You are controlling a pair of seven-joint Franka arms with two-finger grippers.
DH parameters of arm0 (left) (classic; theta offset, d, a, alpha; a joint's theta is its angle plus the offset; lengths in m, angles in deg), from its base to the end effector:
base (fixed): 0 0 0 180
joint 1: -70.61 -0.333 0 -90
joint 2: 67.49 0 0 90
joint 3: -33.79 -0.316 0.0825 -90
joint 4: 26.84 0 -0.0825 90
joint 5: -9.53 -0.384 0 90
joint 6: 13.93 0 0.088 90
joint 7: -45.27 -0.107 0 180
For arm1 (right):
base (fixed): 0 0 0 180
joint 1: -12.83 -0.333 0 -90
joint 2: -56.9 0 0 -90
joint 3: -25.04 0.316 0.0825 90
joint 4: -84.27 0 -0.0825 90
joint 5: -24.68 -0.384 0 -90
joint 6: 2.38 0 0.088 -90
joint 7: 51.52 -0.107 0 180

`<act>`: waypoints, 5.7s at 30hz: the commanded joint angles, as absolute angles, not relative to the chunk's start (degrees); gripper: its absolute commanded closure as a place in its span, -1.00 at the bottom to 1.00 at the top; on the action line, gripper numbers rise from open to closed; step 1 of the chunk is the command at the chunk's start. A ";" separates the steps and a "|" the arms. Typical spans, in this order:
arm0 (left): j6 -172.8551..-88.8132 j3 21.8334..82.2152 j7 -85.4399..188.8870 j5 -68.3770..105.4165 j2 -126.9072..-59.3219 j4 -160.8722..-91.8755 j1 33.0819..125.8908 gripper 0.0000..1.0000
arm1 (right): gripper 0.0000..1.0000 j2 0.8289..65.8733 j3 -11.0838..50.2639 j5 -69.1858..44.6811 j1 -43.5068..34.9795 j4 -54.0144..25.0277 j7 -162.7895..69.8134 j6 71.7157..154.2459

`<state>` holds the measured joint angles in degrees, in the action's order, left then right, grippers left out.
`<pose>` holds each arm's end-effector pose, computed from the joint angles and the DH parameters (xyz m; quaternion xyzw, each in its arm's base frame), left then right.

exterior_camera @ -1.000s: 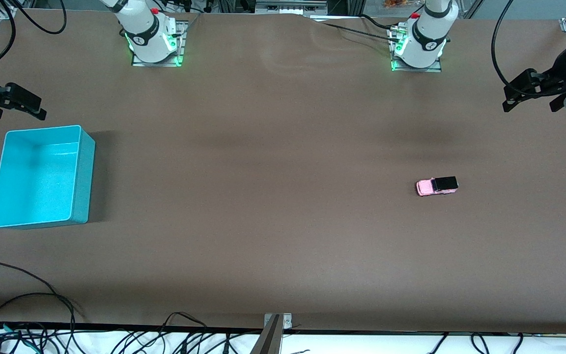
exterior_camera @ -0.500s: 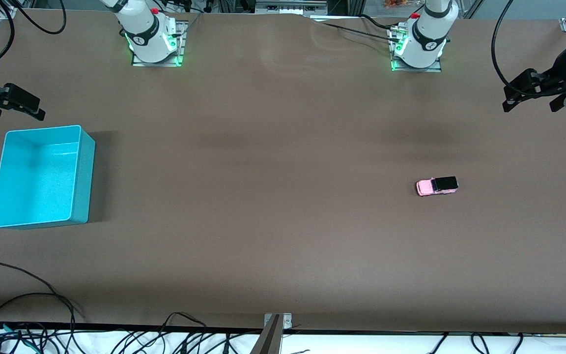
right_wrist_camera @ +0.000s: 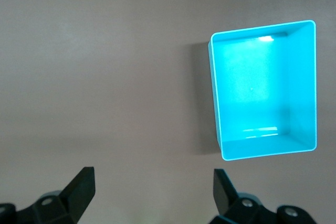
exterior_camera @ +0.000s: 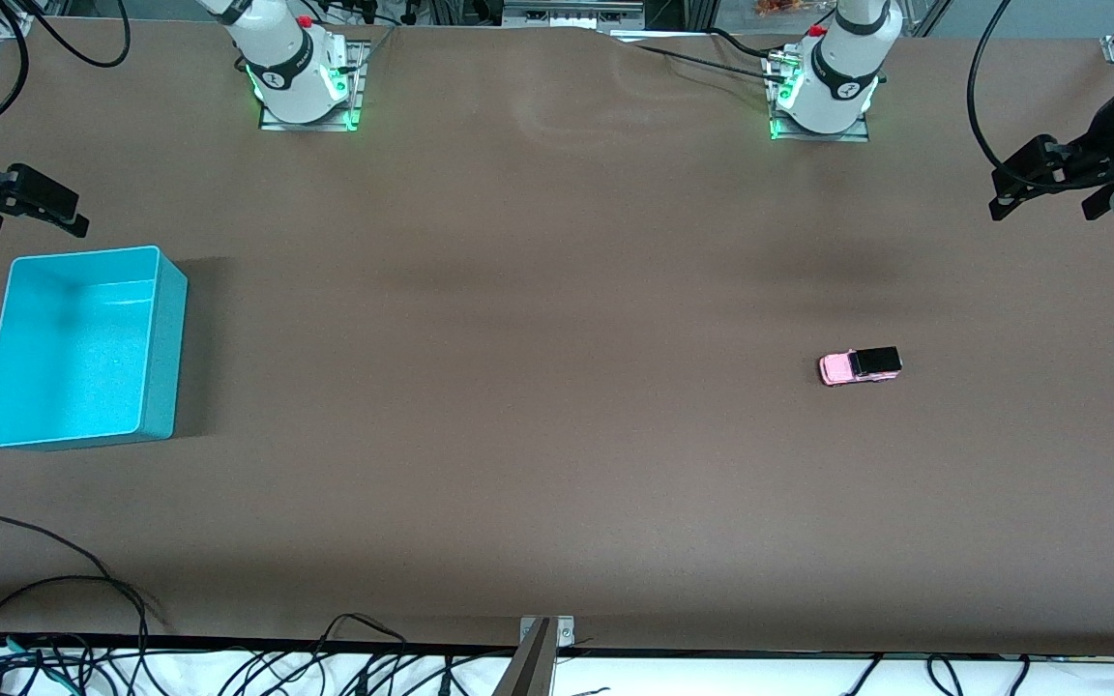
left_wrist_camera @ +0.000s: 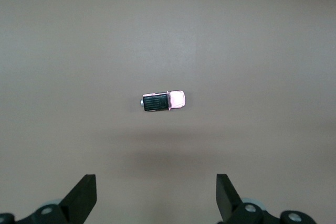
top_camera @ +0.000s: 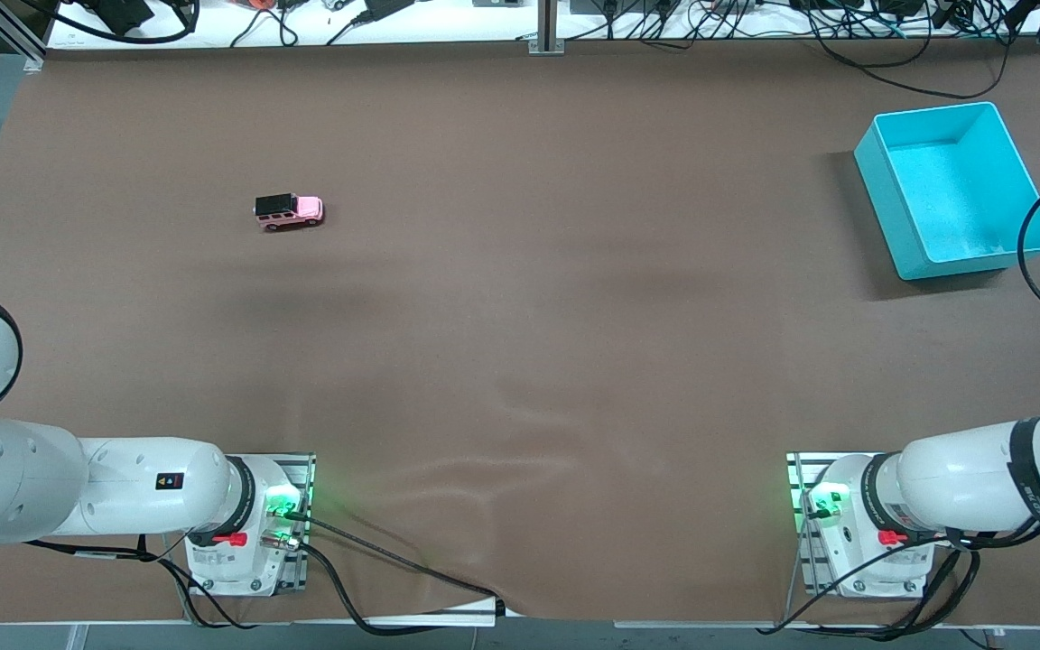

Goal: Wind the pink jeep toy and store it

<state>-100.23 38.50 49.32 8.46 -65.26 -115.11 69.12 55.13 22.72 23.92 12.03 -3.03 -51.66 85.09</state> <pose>0.5353 -0.0290 0.6541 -0.9999 -0.0079 -0.0029 0.0108 0.5597 -0.0130 0.6256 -0.9998 0.0143 0.0139 0.0062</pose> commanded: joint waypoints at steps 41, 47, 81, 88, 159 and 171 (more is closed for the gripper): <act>-99.19 38.80 49.76 9.61 -67.93 -116.13 67.62 -1.00 | -1.00 54.09 22.93 22.92 12.04 -1.43 -51.78 85.25; -103.57 38.71 49.76 9.53 -68.02 -121.66 67.36 -1.00 | -1.00 54.09 22.84 22.84 12.04 -1.52 -51.70 85.51; -137.85 38.62 49.23 9.53 -75.66 -145.58 66.22 -1.00 | -1.00 53.83 22.93 22.75 12.04 -1.52 -52.40 85.60; -141.99 38.62 49.14 9.44 -79.88 -145.75 66.31 -1.00 | -1.00 53.83 22.93 22.75 12.04 -1.60 -52.40 85.60; -163.09 36.86 -47.89 7.51 -89.82 -152.61 66.39 1.00 | -1.00 53.83 22.93 22.75 12.04 -1.60 -52.49 85.43; -163.09 36.86 -53.34 8.21 -89.99 -152.26 66.66 1.00 | -1.00 53.91 23.02 22.75 12.04 -1.60 -52.49 85.25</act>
<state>-162.63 36.94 -51.77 8.22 -89.91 -152.48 66.60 54.38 22.97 23.74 11.96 -3.01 -51.70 86.02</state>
